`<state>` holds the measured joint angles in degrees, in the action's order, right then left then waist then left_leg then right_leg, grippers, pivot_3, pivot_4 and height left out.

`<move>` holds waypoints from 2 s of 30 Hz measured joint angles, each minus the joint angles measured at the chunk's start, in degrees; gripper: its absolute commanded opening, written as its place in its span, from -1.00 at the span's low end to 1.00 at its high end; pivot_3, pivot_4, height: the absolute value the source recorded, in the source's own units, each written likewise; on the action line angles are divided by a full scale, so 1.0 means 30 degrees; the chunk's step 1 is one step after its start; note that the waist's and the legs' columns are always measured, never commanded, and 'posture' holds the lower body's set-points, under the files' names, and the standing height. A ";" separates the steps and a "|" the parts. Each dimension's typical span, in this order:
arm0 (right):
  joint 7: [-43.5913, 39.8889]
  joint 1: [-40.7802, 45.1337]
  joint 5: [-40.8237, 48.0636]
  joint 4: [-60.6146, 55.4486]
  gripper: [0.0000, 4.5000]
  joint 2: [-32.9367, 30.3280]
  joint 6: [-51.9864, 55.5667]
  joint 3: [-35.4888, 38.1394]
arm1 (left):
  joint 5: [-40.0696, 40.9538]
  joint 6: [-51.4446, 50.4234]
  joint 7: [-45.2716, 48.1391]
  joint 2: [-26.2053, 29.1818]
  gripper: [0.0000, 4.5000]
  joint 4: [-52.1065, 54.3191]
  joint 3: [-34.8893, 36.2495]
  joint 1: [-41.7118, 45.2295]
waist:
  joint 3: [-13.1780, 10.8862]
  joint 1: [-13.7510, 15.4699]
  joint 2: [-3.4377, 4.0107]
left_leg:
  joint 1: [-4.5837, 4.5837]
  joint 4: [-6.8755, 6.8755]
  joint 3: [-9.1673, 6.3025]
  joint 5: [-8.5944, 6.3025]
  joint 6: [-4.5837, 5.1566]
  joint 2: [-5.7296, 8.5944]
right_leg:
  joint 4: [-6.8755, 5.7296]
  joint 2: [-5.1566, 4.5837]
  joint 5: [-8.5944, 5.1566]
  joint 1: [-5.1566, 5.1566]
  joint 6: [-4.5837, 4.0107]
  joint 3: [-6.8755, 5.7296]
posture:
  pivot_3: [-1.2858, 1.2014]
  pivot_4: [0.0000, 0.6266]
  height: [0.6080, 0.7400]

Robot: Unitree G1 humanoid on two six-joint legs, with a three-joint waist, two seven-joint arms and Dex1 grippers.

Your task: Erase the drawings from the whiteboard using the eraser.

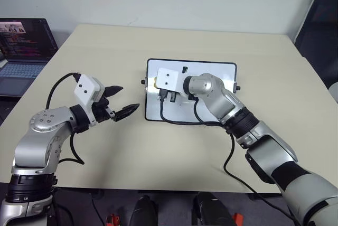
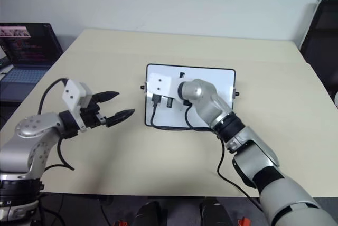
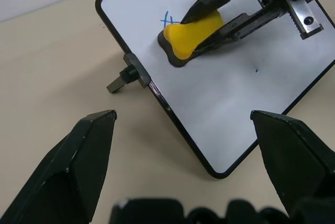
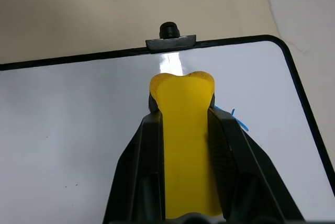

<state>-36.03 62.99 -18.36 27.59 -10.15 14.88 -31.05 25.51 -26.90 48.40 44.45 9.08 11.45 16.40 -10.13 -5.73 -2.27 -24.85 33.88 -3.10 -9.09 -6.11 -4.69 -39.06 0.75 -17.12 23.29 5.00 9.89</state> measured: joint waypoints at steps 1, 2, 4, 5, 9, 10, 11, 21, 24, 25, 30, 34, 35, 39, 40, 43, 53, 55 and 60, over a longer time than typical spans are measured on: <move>0.0424 0.0318 -0.0258 0.0423 -0.63 0.0069 -0.0217 0.0002 | -0.0014 0.0022 0.0000 -0.0011 1.00 -0.0001 -0.0001 -0.0013 | -0.0003 0.0001 0.0004 | 0.0000 0.0006 0.0000 0.0002 0.0001 0.0001 | -0.0001 0.0000 0.0006 0.0000 0.0002 0.0001 | 0.03 -0.52 1.00; 0.0859 0.0731 -0.0412 0.0902 -0.63 0.0076 -0.0359 0.0029 | -0.0022 0.0042 0.0002 -0.0064 1.00 0.0003 -0.0005 -0.0026 | -0.0003 0.0012 0.0004 | -0.0001 0.0011 0.0000 0.0004 0.0003 0.0002 | 0.0001 -0.0001 0.0011 -0.0001 0.0004 0.0001 | 0.03 -0.52 1.00; 0.1521 0.1502 -0.0751 0.1815 -0.63 0.0047 -0.0644 0.0238 | -0.0038 0.0070 -0.0001 -0.0142 1.00 0.0002 -0.0008 -0.0134 | -0.0002 0.0034 0.0003 | -0.0002 0.0023 0.0001 0.0005 0.0003 0.0004 | 0.0007 -0.0003 0.0013 -0.0004 0.0005 0.0004 | 0.03 -0.52 1.00; 0.1691 0.1739 -0.0894 0.2089 -0.63 0.0027 -0.0737 0.0334 | -0.0044 0.0070 -0.0001 -0.0167 1.00 0.0002 -0.0008 -0.0188 | 0.0000 0.0037 0.0000 | -0.0002 0.0023 0.0001 0.0005 0.0003 0.0004 | 0.0010 -0.0003 0.0012 -0.0005 0.0006 0.0003 | 0.03 -0.52 1.00; 0.0340 0.1757 -0.0948 0.1903 -0.63 -0.0238 -0.0874 0.0308 | -0.0057 0.0151 -0.0001 -0.0321 1.00 0.0003 -0.0039 -0.0192 | 0.0000 0.0036 0.0000 | -0.0002 0.0006 -0.0001 0.0003 0.0003 0.0001 | 0.0010 -0.0002 0.0011 -0.0004 0.0007 -0.0003 | 0.03 -0.52 1.00; -0.0561 0.1563 -0.0954 0.1394 -0.63 -0.0569 -0.0803 0.0128 | -0.0057 0.0228 0.0001 -0.0325 1.00 0.0008 -0.0085 -0.0192 | 0.0001 0.0065 -0.0001 | -0.0002 0.0003 -0.0004 0.0003 0.0003 0.0002 | 0.0011 -0.0002 0.0010 -0.0006 0.0006 -0.0005 | 0.03 -0.52 1.00; -0.1298 0.1240 -0.0957 0.0902 -0.63 -0.0850 -0.0749 0.0019 | -0.0061 0.0266 0.0005 -0.0328 1.00 0.0006 -0.0118 -0.0198 | 0.0002 0.0094 -0.0003 | -0.0001 0.0003 -0.0009 0.0002 0.0002 0.0002 | 0.0013 -0.0002 0.0008 -0.0014 0.0008 -0.0011 | 0.03 -0.52 1.00; 0.0294 0.1752 -0.1715 0.2164 -0.63 -0.1150 -0.1290 0.0185 | -0.0088 0.0399 0.0025 -0.0512 1.00 0.0001 -0.0347 -0.0213 | -0.0001 0.0193 0.0001 | 0.0021 0.0052 -0.0006 0.0068 0.0063 0.0011 | 0.0017 -0.0011 0.0052 -0.0011 -0.0109 -0.0003 | 0.03 -0.52 1.00; -0.1211 0.1303 -0.1717 0.1308 -0.63 -0.1767 -0.1360 0.0136 | -0.0087 0.0405 0.0060 -0.0525 1.00 0.0000 -0.0364 -0.0194 | 0.0006 0.0223 -0.0009 | 0.0021 0.0053 -0.0005 0.0069 0.0064 0.0011 | 0.0020 -0.0012 0.0049 -0.0028 -0.0106 -0.0004 | 0.03 -0.52 1.00; -0.1906 0.0858 -0.1706 0.0660 -0.63 -0.2038 -0.1363 0.0076 | -0.0090 0.0407 0.0077 -0.0529 1.00 -0.0012 -0.0366 -0.0196 | 0.0009 0.0234 -0.0013 | 0.0021 0.0048 -0.0005 0.0069 0.0063 0.0009 | 0.0020 -0.0012 0.0046 -0.0032 -0.0107 -0.0006 | 0.03 -0.52 1.00; -0.3747 -0.0650 -0.1750 -0.1628 -0.63 -0.2496 -0.1433 -0.0530 | -0.0086 0.0415 0.0374 -0.0525 1.00 -0.0028 -0.0368 -0.0235 | 0.0004 0.0203 -0.0002 | 0.0021 0.0026 -0.0003 0.0069 0.0064 -0.0005 | 0.0009 0.0006 0.0041 -0.0018 -0.0109 -0.0003 | 0.03 -0.52 1.00; -0.2110 -0.1686 -0.2197 -0.2558 -0.63 -0.2623 -0.1518 -0.0410 | -0.0520 0.1069 0.1568 0.0354 1.00 -0.0254 -0.0517 -0.1163 | 0.0004 0.0190 -0.0003 | 0.0021 0.0032 0.0000 0.0070 0.0062 -0.0002 | 0.0012 0.0002 0.0044 -0.0010 -0.0111 0.0003 | 0.03 -0.52 1.00; -0.1964 -0.2011 -0.2344 -0.2921 -0.63 -0.2799 -0.1542 -0.0393 | -0.0674 0.1291 0.1916 0.0641 1.00 -0.0282 -0.0665 -0.1422 | 0.0003 0.0223 -0.0002 | 0.0021 0.0031 0.0002 0.0070 0.0062 0.0000 | 0.0016 -0.0004 0.0042 -0.0009 -0.0113 0.0003 | 0.03 -0.52 1.00; -0.2647 -0.4303 -0.2662 -0.5736 -0.63 -0.4376 -0.1692 -0.0558 | -0.1462 0.2570 0.3752 0.1584 1.00 -0.0386 -0.1607 -0.2686 | 0.0015 0.0408 -0.0020 | 0.0021 0.0030 0.0011 0.0067 0.0059 0.0013 | 0.0068 -0.0033 0.0028 0.0038 -0.0121 -0.0004 | 0.03 -0.52 1.00; -0.2866 -0.4855 -0.2703 -0.6252 -0.63 -0.4604 -0.1804 -0.0636 | -0.1701 0.2909 0.4055 0.1651 1.00 -0.0468 -0.1809 -0.2795 | 0.0017 0.0406 -0.0023 | 0.0023 0.0032 0.0018 0.0067 0.0059 0.0013 | 0.0068 -0.0034 0.0028 0.0038 -0.0122 -0.0002 | 0.03 -0.52 1.00; -0.3237 -0.5879 -0.3040 -0.7202 -0.63 -0.5124 -0.1954 -0.0925 | -0.1837 0.3305 0.4503 0.1647 1.00 -0.0626 -0.2148 -0.2723 | 0.0019 0.0357 -0.0027 | 0.0048 0.0040 0.0021 0.0069 0.0061 0.0013 | 0.0037 -0.0034 0.0034 0.0039 -0.0127 0.0004 | 0.03 -0.52 1.00; -0.1527 -0.5626 -0.3366 -0.6432 -0.63 -0.4732 -0.1924 -0.0200 | -0.1757 0.3280 0.4983 0.1637 1.00 -0.0959 -0.2275 -0.2028 | 0.0015 0.0266 -0.0021 | 0.0057 0.0058 0.0039 0.0088 0.0084 0.0022 | 0.0030 -0.0041 0.0048 0.0054 -0.0133 0.0032 | 0.03 -0.52 1.00; -0.1354 -0.5383 -0.3367 -0.6250 -0.63 -0.4889 -0.1814 0.0252 | -0.1748 0.3258 0.5007 0.1636 1.00 -0.0950 -0.2275 -0.2023 | 0.0019 0.0301 -0.0027 | 0.0056 0.0058 0.0040 0.0097 0.0097 0.0023 | 0.0029 -0.0040 0.0049 0.0041 -0.0134 0.0029 | 0.03 -0.52 1.00; -0.2996 -0.6131 -0.3385 -0.7662 -0.63 -0.5607 -0.1778 0.0129 | -0.1736 0.3173 0.5011 0.1577 1.00 -0.0946 -0.2289 -0.1989 | 0.0026 0.0327 -0.0039 | 0.0055 0.0039 0.0044 0.0096 0.0095 0.0019 | 0.0046 -0.0040 0.0041 0.0028 -0.0126 0.0025 | 0.03 -0.52 1.00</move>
<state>-45.02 44.60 -28.51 4.61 -26.97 9.54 -30.66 20.30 -17.38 63.43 49.18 6.24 4.58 10.43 -10.05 -4.75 -2.39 -24.68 33.99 -2.96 -8.81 -5.83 -4.63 -38.92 0.63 -17.00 23.37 4.62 9.96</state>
